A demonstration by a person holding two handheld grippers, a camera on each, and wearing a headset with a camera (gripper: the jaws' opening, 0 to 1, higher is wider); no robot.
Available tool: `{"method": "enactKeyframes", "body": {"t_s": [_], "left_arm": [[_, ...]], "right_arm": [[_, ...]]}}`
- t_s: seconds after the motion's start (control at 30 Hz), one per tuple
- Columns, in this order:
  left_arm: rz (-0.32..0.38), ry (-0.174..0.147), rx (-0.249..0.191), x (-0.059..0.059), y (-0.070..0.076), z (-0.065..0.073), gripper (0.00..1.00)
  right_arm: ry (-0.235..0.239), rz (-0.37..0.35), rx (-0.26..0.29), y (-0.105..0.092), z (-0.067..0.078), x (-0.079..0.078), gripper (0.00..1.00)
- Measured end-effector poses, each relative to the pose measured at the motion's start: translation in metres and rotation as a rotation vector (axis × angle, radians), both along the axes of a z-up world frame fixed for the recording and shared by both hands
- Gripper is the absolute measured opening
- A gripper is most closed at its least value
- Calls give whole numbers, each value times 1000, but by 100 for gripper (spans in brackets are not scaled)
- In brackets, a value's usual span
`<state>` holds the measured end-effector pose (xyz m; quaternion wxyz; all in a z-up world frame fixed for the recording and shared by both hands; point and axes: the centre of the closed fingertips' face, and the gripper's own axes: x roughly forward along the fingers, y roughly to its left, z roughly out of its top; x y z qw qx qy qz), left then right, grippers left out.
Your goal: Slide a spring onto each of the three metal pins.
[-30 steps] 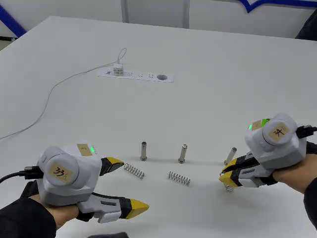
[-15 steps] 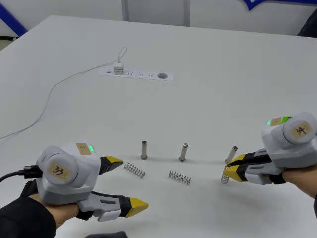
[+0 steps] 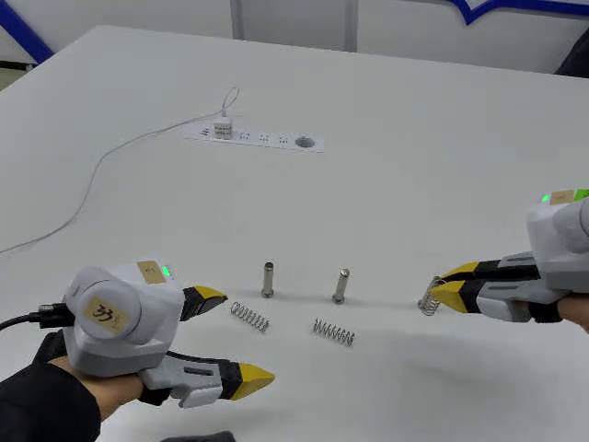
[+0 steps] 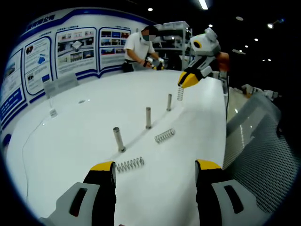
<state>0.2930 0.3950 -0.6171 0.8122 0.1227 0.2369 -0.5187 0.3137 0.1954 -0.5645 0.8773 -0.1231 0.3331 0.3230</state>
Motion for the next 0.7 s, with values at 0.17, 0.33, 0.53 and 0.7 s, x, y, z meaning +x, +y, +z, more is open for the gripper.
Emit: {"method": "enactKeyframes", "body": {"t_s": [0.17, 0.33, 0.53, 0.7], "left_arm": [[6, -14, -18, 2, 0, 5, 70], [3, -12, -22, 1, -1, 5, 70], [6, -19, -43, 2, -2, 9, 71], [14, -20, -55, 4, -2, 10, 71]], "right_arm": [[-17, -40, 13, -9, 10, 9, 12], [-33, -84, 1, -19, 14, 18, 12], [-45, -126, 1, -25, 12, 29, 12], [-36, -146, 5, -28, 4, 33, 12]]}}
